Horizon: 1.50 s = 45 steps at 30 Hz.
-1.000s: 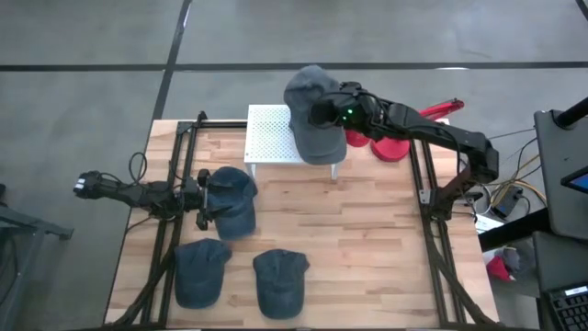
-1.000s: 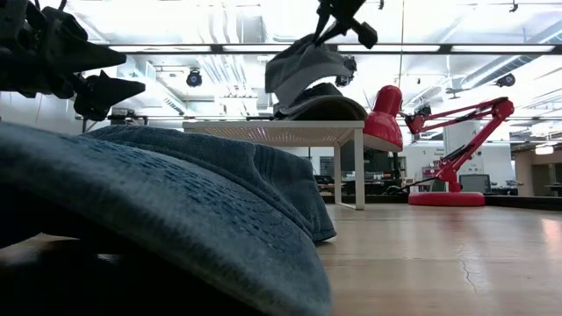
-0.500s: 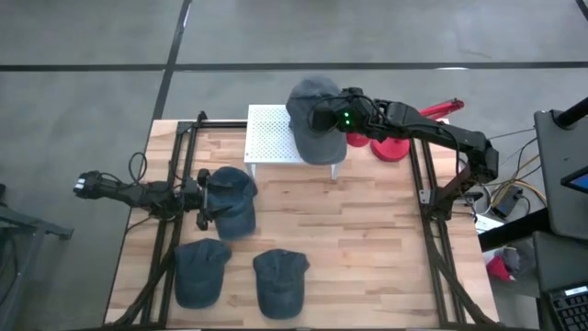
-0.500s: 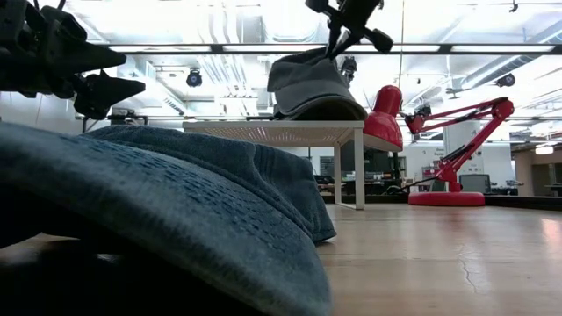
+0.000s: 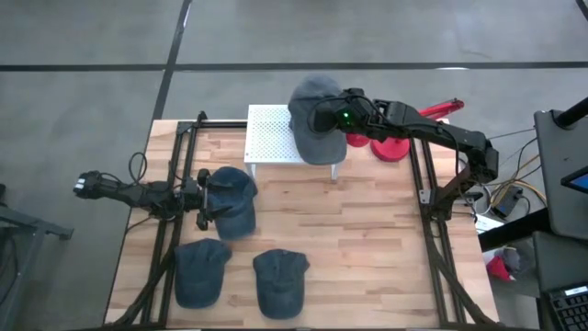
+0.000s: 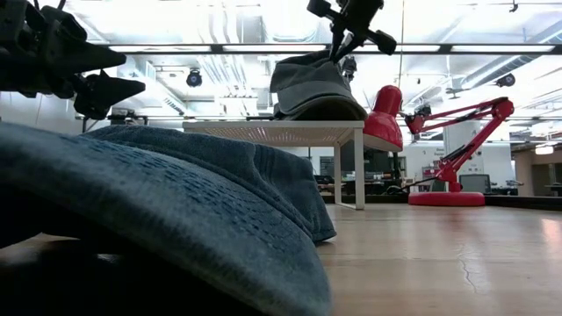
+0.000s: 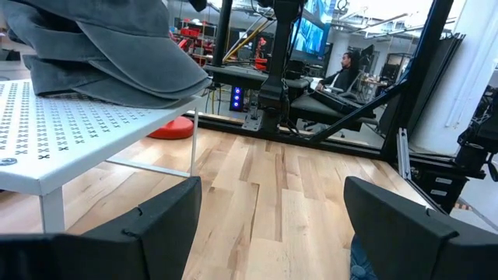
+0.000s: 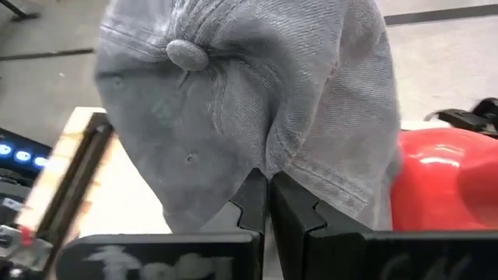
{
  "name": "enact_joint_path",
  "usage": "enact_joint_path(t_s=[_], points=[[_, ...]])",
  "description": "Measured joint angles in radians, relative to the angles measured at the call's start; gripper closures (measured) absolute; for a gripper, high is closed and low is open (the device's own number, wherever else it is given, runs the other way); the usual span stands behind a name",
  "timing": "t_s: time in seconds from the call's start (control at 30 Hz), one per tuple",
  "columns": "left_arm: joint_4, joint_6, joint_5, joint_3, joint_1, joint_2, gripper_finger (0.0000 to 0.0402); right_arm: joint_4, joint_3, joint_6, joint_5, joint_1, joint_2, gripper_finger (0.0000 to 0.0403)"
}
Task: Pick & Place hat
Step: Stack the gray cap on the gray cap on the shelf, then put the top blue cap on the shelf
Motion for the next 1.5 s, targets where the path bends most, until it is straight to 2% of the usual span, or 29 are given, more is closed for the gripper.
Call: enact_joint_path(t_s=[0.17, 0.57, 1.13, 1.3, 1.5], points=[[0.000, 0.000, 0.000, 0.000, 0.000, 0.000, 0.0085, -0.079, -0.003, 0.008, 0.004, -0.006, 0.000, 0.0394], [0.000, -0.001, 0.000, 0.000, 0.000, 0.000, 0.0085, -0.047, -0.007, -0.095, 0.003, -0.006, 0.002, 0.0388], [0.001, -0.002, 0.000, 0.000, 0.000, 0.000, 0.0085, -0.052, -0.041, -0.119, -0.059, -0.009, -0.006, 0.0255], [0.005, -0.002, 0.000, 0.000, 0.000, 0.000, 0.0085, -0.052, 0.023, -0.180, -0.075, 0.000, -0.035, 0.0237], [0.038, -0.031, 0.000, 0.000, 0.000, 0.000, 0.0085, -0.109, 0.059, -0.240, -0.079, 0.028, -0.078, 0.0237]])
